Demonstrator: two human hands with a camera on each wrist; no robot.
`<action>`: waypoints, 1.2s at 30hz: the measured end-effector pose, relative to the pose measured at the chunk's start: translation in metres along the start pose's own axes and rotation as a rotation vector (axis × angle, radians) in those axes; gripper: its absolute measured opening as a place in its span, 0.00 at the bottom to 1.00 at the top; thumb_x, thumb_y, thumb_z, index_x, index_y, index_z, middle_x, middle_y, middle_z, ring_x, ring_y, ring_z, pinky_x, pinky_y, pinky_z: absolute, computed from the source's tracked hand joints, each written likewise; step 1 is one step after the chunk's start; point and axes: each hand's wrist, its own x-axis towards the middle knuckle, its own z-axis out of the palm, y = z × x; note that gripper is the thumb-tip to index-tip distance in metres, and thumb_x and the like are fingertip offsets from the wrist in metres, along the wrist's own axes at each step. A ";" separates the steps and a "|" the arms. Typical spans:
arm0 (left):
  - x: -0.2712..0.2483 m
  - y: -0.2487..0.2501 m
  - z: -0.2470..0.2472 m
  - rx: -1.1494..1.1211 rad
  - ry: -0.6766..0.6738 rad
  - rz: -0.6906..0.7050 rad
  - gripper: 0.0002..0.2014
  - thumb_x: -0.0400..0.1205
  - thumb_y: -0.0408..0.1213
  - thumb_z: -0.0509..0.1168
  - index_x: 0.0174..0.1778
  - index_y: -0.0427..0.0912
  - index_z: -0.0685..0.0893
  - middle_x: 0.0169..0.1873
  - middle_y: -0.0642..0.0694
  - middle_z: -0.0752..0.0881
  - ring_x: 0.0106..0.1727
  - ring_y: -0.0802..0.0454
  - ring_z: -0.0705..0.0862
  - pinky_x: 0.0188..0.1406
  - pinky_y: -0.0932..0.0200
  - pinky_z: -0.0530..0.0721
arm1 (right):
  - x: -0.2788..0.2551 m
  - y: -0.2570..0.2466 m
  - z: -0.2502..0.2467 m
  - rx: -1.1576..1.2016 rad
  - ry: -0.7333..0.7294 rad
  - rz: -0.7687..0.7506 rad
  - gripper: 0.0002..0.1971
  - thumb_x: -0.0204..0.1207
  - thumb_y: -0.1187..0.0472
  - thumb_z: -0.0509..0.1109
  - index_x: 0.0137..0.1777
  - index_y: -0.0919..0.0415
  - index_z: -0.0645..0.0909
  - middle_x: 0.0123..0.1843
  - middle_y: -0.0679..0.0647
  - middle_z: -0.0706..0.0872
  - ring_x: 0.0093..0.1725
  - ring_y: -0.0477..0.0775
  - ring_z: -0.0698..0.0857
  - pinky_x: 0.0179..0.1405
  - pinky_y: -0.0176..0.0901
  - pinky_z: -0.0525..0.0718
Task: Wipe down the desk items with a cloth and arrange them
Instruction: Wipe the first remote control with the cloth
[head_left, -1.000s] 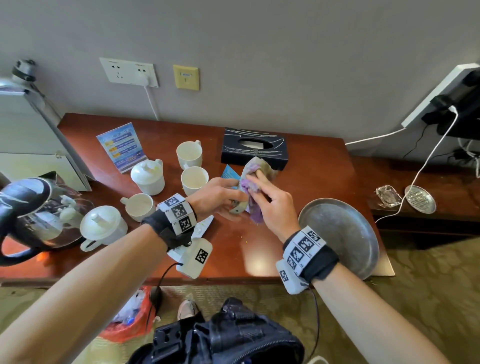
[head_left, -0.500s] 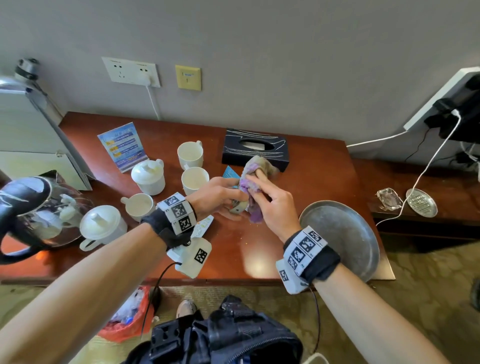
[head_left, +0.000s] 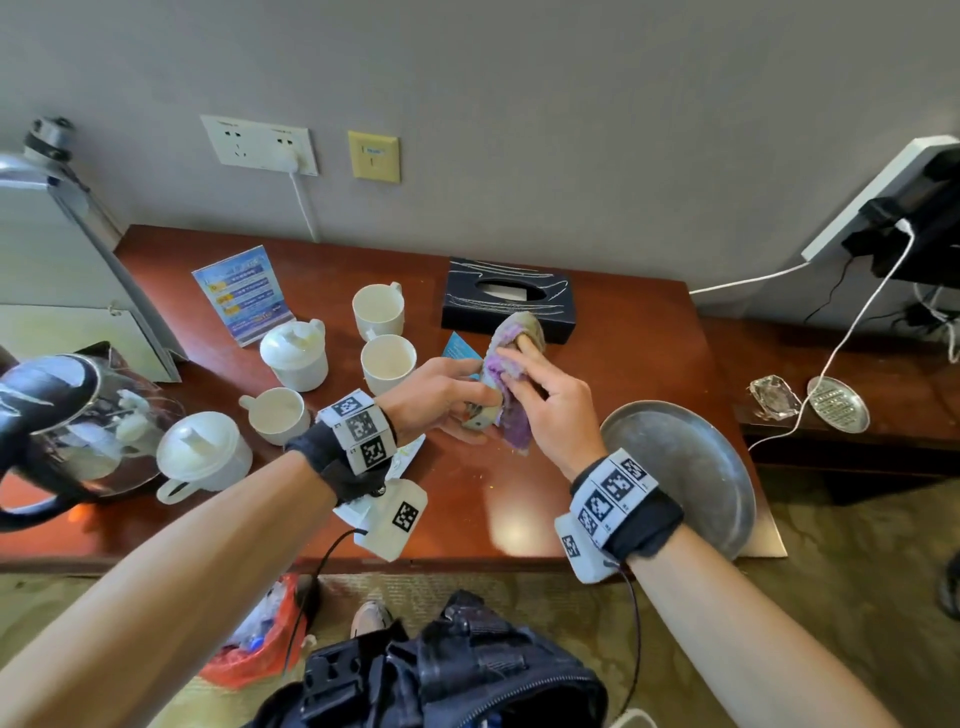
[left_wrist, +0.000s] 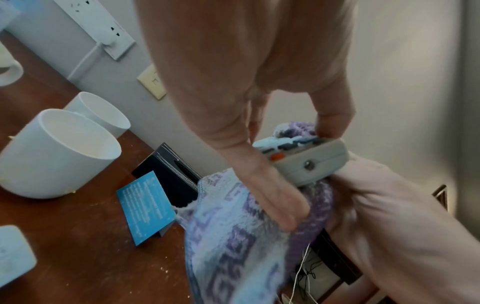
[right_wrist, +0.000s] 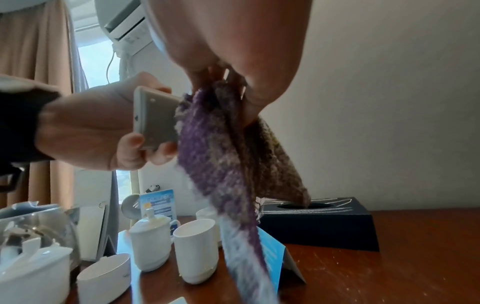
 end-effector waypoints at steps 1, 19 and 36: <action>-0.001 -0.001 0.000 0.007 -0.010 0.002 0.19 0.82 0.28 0.67 0.70 0.36 0.81 0.55 0.32 0.90 0.51 0.34 0.92 0.40 0.52 0.91 | 0.003 0.000 -0.001 0.008 0.019 0.026 0.15 0.84 0.59 0.69 0.69 0.53 0.85 0.72 0.37 0.73 0.73 0.30 0.70 0.72 0.22 0.67; -0.003 0.001 0.002 0.029 0.004 0.018 0.17 0.83 0.26 0.66 0.69 0.37 0.82 0.56 0.33 0.90 0.51 0.34 0.92 0.42 0.49 0.92 | 0.007 -0.008 -0.001 0.031 0.063 0.062 0.16 0.84 0.60 0.69 0.70 0.54 0.84 0.73 0.39 0.75 0.72 0.34 0.74 0.70 0.25 0.72; 0.000 0.004 0.006 0.031 0.028 0.009 0.20 0.84 0.27 0.66 0.73 0.36 0.78 0.55 0.34 0.89 0.50 0.35 0.92 0.41 0.50 0.91 | 0.003 -0.009 -0.004 0.065 0.068 0.030 0.17 0.85 0.62 0.68 0.72 0.55 0.82 0.75 0.44 0.75 0.73 0.27 0.68 0.70 0.20 0.68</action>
